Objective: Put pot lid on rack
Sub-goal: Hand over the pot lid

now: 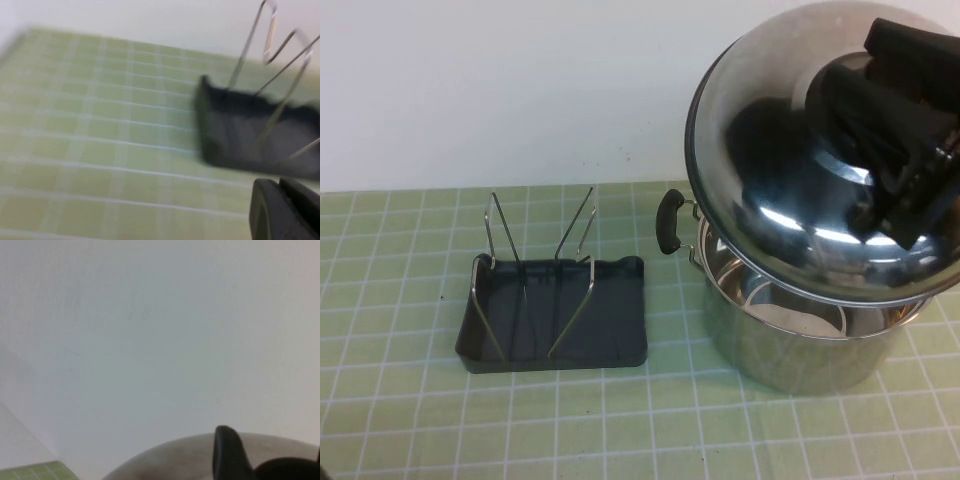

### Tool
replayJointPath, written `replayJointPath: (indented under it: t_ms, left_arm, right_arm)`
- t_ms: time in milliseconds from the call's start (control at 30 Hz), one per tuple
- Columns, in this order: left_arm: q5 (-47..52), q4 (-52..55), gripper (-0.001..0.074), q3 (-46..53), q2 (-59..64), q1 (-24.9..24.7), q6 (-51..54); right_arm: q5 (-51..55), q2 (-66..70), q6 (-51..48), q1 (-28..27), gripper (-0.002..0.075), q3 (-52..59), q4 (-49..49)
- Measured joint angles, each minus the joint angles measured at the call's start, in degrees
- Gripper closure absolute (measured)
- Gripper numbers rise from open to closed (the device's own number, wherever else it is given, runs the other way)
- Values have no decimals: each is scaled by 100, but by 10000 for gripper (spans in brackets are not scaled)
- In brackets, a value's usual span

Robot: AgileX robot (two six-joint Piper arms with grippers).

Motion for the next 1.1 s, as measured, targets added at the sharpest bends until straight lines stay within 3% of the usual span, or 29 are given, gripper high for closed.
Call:
replayJointPath:
  t_ms: [200, 467, 700, 933, 1033, 1100]
  left_arm:
    - [-498, -2797, 737, 10, 0, 0, -1066]
    - [-569, -3673, 737, 10, 0, 0, -912]
    - [237, -5020, 737, -1047, 240, 0, 1558]
    - [1976, -8220, 729, -1849, 2119, 0, 4824]
    - [2503, -8710, 673, -2196, 2927, 0, 5933]
    - [2747, -8817, 586, -2497, 3522, 0, 6243]
  right_arm:
    - [330, -210, 129, 0, 390, 0, -386]
    - [749, -210, 1126, 0, 390, 10, -1370]
    - [727, -210, 1385, 0, 390, 10, -1290]
    - [702, -164, 1398, 0, 391, 10, -323]
    - [616, -134, 1440, 0, 391, 10, -283]
    - [455, -125, 1496, 0, 391, 10, -283]
